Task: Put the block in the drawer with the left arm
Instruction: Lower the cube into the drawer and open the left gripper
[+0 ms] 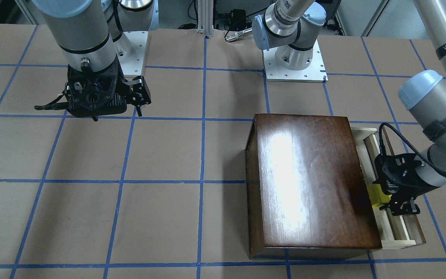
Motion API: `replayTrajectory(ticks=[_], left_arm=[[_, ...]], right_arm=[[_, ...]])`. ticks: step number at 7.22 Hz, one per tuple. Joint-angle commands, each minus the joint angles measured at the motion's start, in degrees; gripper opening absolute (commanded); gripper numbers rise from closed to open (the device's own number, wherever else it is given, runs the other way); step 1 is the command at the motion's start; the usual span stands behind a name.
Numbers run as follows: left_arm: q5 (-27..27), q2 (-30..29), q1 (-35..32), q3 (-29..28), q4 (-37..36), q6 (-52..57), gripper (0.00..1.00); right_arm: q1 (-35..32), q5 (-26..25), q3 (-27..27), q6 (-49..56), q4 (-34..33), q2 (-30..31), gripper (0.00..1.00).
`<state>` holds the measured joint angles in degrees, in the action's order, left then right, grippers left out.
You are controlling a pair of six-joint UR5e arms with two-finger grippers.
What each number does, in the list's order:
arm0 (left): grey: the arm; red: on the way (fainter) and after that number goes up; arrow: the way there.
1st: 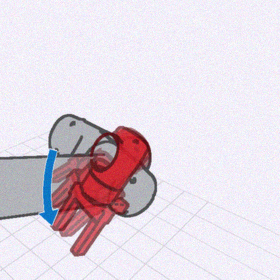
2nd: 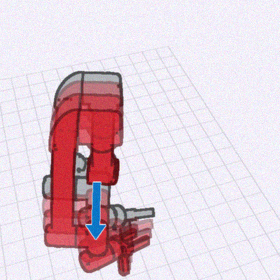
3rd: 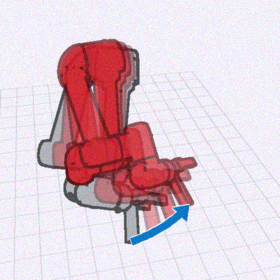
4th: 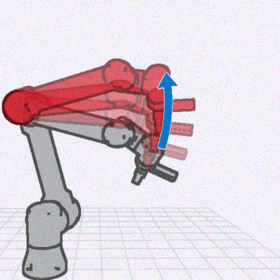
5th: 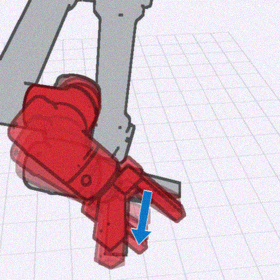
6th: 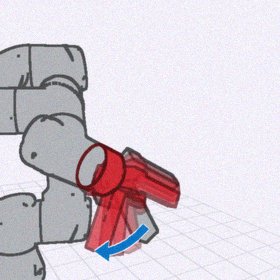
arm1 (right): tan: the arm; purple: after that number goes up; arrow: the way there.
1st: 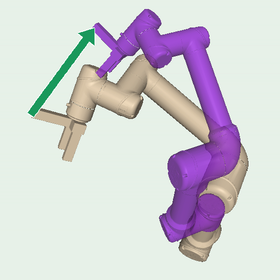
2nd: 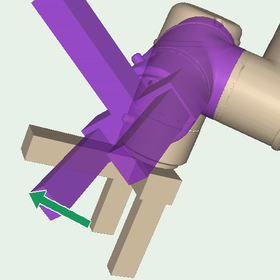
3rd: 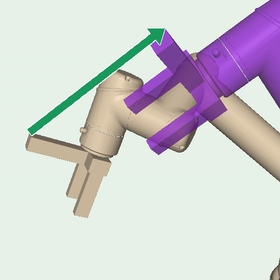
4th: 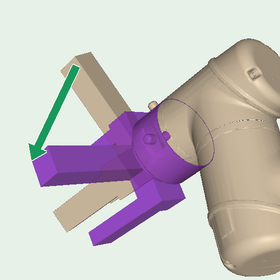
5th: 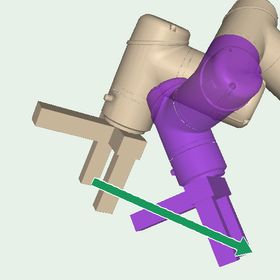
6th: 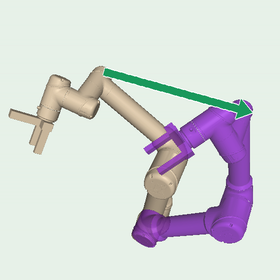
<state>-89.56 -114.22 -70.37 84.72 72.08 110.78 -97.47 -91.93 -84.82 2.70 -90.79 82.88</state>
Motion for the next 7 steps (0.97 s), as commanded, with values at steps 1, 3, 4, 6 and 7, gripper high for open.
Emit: replayTrajectory(ticks=[1, 3, 4, 6, 7], left_arm=[[-0.1, 2.7, -0.5, -0.7, 3.1, -0.4, 1.0], [-0.1, 8.3, -0.6, -4.8, 15.6, -4.9, 1.0], [-0.4, 11.4, -0.7, -5.3, 20.9, -7.1, 1.0], [-0.9, 17.9, -0.9, -4.2, 27.0, -15.5, 1.0], [-0.9, 19.6, -0.9, -2.6, 27.4, -24.0, 1.0]], right_arm=[[0.0, 0.0, 0.0, 0.0, 0.0, 0.0, 1.0], [0.0, 0.0, 0.0, 0.0, 0.0, 0.0, 1.0], [0.0, 0.0, 0.0, -0.1, 0.0, 0.0, 1.0], [0.0, 0.1, 0.0, 0.0, 0.0, 0.0, 1.0], [0.0, 0.0, 0.0, -0.1, 0.0, 0.0, 1.0]])
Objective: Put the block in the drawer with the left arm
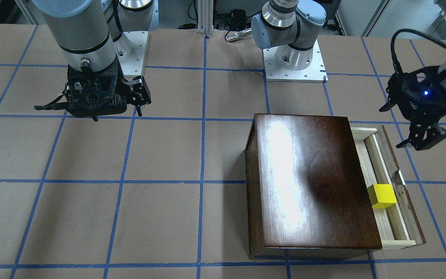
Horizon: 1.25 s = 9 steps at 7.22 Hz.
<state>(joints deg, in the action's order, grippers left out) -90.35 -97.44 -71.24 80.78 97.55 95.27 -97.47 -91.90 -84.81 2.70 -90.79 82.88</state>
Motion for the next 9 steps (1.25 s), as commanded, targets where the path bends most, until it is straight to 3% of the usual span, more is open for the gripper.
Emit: replayTrajectory(ticks=[1, 3, 4, 6, 7, 9], left_arm=[[0.3, 4.8, -0.2, 3.3, 1.7, -20.0, 1.0], [0.2, 7.0, -5.9, 4.7, -0.2, -41.8, 1.0], [0.3, 6.4, -9.1, 4.8, -2.1, -57.0, 1.0], [0.2, 5.6, -14.7, 4.8, -5.0, -76.8, 1.0], [0.2, 5.2, -17.2, 4.8, -5.2, -85.8, 1.0], [0.0, 5.1, -21.0, 5.1, -8.2, -93.6, 1.0]], right_arm=[[0.0, 0.0, 0.0, -0.1, 0.0, 0.0, 1.0], [0.0, 0.0, 0.0, 0.0, 0.0, 0.0, 1.0], [0.0, 0.1, 0.0, 0.0, 0.0, 0.0, 1.0], [0.0, 0.0, 0.0, -0.1, 0.0, 0.0, 1.0], [0.0, 0.0, 0.0, -0.1, 0.0, 0.0, 1.0], [0.0, 0.0, 0.0, -0.1, 0.0, 0.0, 1.0]])
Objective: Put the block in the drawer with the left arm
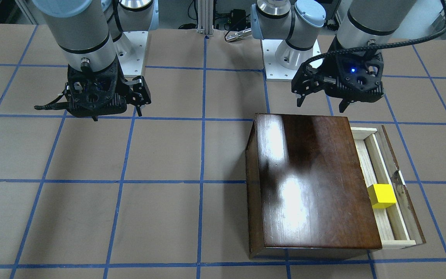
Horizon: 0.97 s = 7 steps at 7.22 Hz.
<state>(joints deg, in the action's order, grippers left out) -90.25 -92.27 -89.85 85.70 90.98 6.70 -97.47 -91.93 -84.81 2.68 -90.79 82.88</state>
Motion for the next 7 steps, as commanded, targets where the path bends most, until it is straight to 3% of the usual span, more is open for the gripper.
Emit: replayTrajectory(ticks=[1, 7], left_arm=[[0.0, -0.2, -2.9, 0.2, -1.9, -5.6, 1.0], [-0.1, 0.3, -2.9, 0.3, -2.1, -4.9, 1.0]], right_arm=[[0.0, 0.0, 0.0, 0.0, 0.0, 0.0, 1.0], [0.0, 0.1, 0.0, 0.0, 0.0, 0.0, 1.0]])
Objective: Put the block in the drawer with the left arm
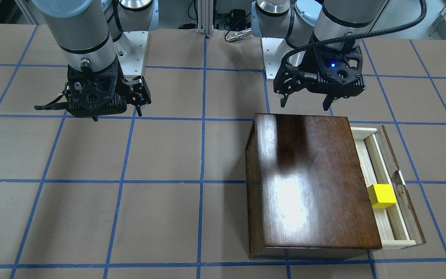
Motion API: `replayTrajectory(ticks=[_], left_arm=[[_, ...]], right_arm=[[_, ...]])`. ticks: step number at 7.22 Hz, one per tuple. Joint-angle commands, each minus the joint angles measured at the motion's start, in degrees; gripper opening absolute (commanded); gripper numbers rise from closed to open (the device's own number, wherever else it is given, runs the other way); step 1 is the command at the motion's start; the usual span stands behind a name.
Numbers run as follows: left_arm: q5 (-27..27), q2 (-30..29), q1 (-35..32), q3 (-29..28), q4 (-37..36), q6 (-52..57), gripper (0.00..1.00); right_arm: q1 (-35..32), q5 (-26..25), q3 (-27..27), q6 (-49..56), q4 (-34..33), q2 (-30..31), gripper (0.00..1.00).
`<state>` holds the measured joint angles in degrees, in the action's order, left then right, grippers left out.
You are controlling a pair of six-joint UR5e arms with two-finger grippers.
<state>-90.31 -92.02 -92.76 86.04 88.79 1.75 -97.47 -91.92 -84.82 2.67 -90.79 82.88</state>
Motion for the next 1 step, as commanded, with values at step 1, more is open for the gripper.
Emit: replayTrajectory(ticks=[1], left_arm=[[0.0, 0.2, 0.2, 0.0, 0.1, 0.2, 1.0]], right_arm=[[0.0, 0.0, 0.0, 0.0, 0.0, 0.0, 1.0]])
